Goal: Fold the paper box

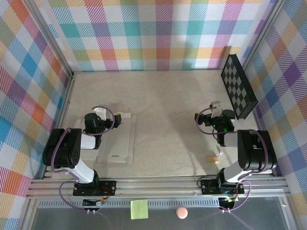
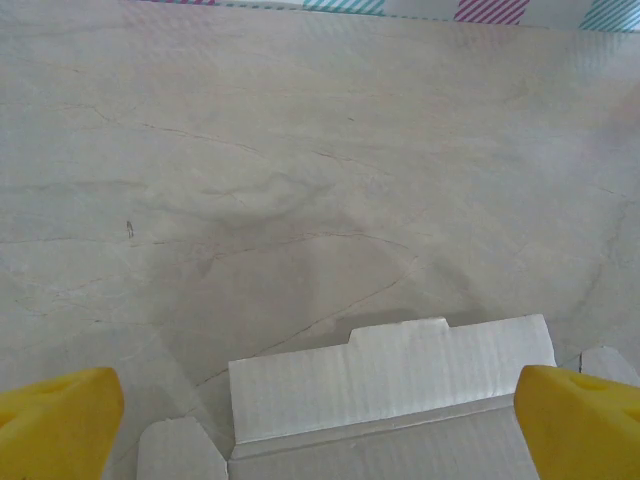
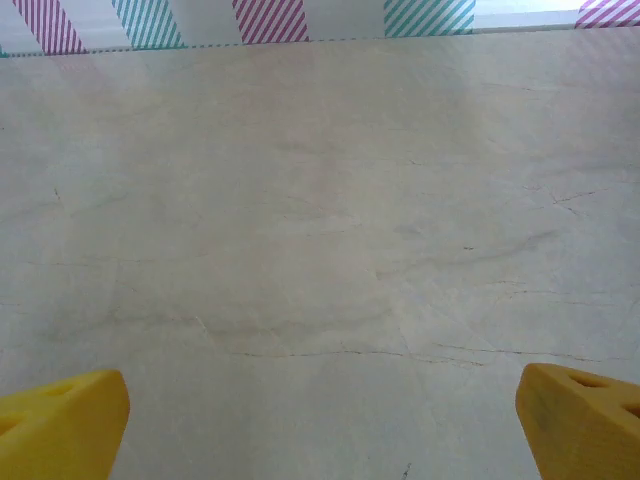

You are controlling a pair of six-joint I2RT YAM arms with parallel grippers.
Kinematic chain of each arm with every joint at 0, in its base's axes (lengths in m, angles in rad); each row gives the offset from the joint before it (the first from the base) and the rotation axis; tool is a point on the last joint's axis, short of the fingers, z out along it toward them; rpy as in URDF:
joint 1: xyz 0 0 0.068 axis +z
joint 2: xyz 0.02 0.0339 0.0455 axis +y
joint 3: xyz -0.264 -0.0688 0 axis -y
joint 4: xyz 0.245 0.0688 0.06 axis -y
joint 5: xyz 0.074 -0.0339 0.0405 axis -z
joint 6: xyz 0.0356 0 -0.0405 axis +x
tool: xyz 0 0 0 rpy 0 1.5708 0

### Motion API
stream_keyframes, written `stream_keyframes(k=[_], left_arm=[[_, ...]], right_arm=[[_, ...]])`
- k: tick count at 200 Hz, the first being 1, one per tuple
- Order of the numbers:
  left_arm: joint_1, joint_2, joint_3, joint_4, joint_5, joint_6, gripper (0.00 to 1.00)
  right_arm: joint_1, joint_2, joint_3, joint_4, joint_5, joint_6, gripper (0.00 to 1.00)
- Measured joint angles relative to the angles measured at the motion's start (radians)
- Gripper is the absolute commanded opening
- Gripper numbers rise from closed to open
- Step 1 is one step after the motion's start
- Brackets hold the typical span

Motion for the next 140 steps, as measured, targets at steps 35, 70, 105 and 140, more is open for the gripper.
stream_keyframes(k=[35,70,105,140], left_arm=[[0.0,0.0,0.0,0.0,0.0,0.0,1.0],[0.0,0.0,0.0,0.0,0.0,0.0,1.0],[0.0,0.0,0.0,0.0,0.0,0.0,1.0],[0.0,0.0,0.0,0.0,-0.004,-0.001,1.0]], right_arm=[[0.0,0.0,0.0,0.0,-0.001,0.0,0.99],[-0.001,0.0,0.0,0.0,0.001,0.0,0.99],[-0.001,0.0,0.0,0.0,0.013,0.001,0.99],[-0.001,0.0,0.0,0.0,0.016,0.001,0.99]])
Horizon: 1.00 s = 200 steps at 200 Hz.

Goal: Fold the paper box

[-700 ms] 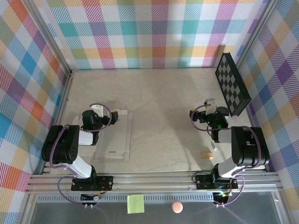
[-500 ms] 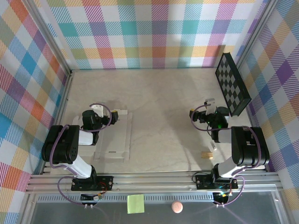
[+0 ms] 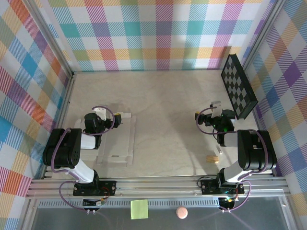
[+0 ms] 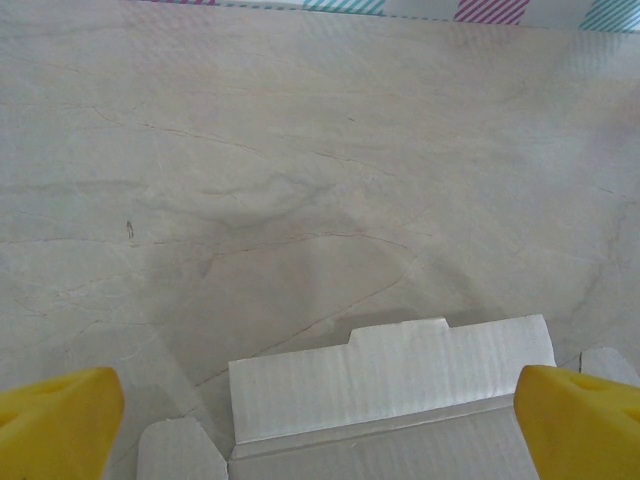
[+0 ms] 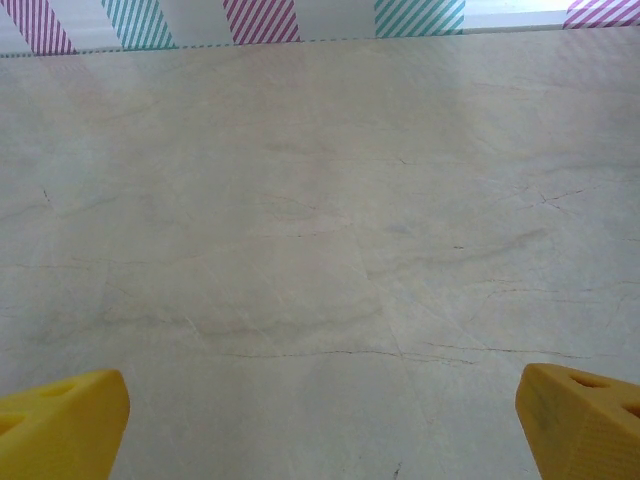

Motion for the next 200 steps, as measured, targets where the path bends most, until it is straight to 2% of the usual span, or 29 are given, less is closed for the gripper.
stream_keyframes(k=[133,200], left_arm=[[0.0,0.0,0.0,0.0,-0.029,-0.004,1.0],[0.0,-0.148,0.0,-0.079,-0.162,-0.048,1.0]], right_arm=[[0.0,0.0,0.0,-0.001,0.001,0.0,0.99],[0.0,-0.121,0.037,-0.152,0.024,0.013,0.99]])
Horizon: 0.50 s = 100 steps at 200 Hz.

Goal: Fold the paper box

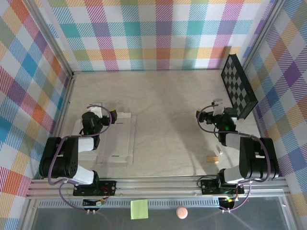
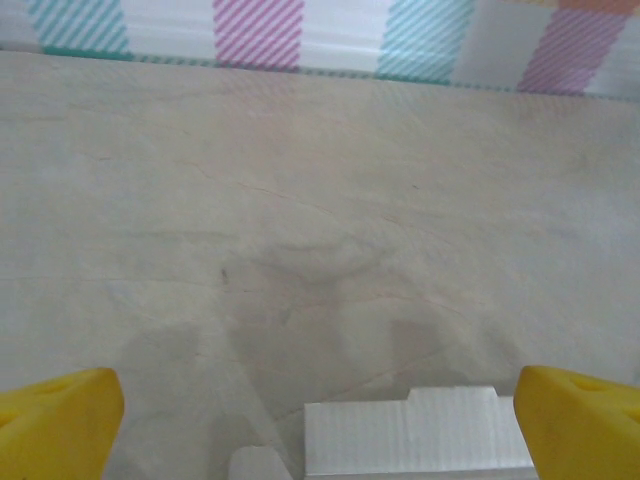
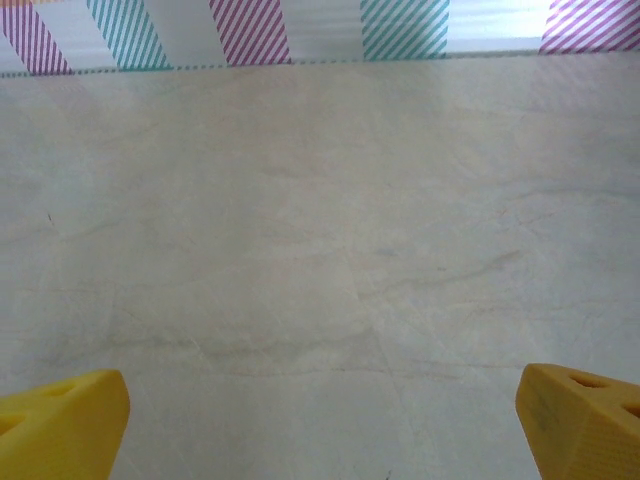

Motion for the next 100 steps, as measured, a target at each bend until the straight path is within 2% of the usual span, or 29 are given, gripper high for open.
stream_keyframes(k=[54,100], left_arm=[[-0.001,-0.159,0.07,-0.278,-0.116,-0.117,1.0],[-0.003,-0.192,0.249,-0.626,-0.09,-0.285,0.96]], right_arm=[[0.0,-0.097,0.087,-0.261,0.01,0.053,0.99],[0.02,-0.145,0.175,-0.53,0.035,0.128,0.97]])
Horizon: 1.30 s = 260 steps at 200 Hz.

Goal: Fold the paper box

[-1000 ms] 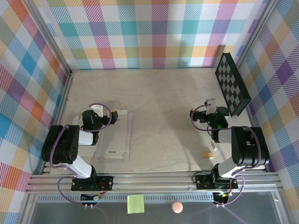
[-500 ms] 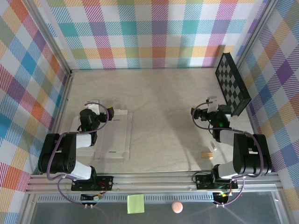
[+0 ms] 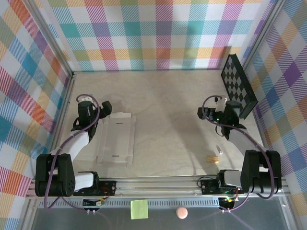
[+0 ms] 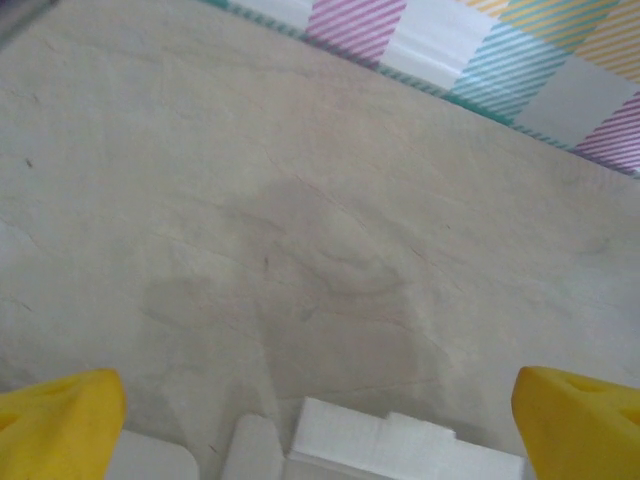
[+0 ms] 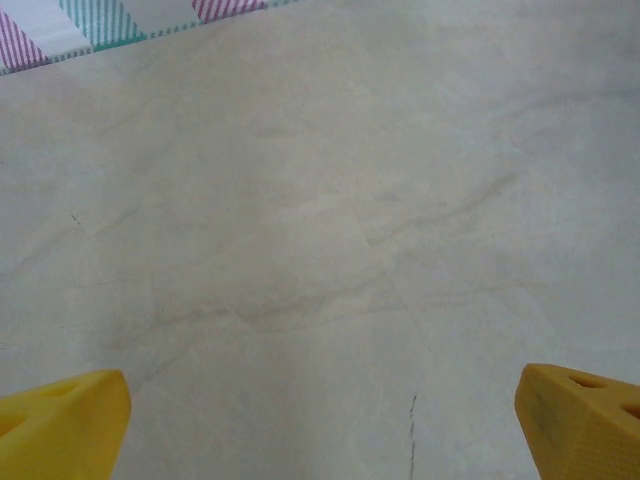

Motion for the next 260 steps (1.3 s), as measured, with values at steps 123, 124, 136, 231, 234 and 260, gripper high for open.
stream_keyframes(k=[123,124,136,231,234,260], left_arm=[[-0.198,-0.002,-0.005,-0.441,0.185,-0.168,0.92],[-0.201,-0.002,-0.005,-0.441,0.185,-0.169,0.92],[-0.222,-0.002,-0.016,-0.443,0.187,-0.181,0.91],[-0.388,0.1,-0.027,-0.38,0.229,-0.304,0.91],[-0.394,0.108,-0.022,-0.377,0.23,-0.307,0.91],[-0.441,0.19,0.034,-0.331,0.238,-0.342,0.9]], right_arm=[[0.317,0.105,0.185,-0.294,0.019,0.351,0.9],[0.32,0.106,0.185,-0.294,0.019,0.352,0.9],[0.354,0.124,0.193,-0.294,0.019,0.364,0.9],[0.462,0.203,0.267,-0.309,0.02,0.414,0.88],[0.463,0.204,0.267,-0.309,0.02,0.414,0.88],[0.475,0.204,0.269,-0.322,0.02,0.414,0.87]])
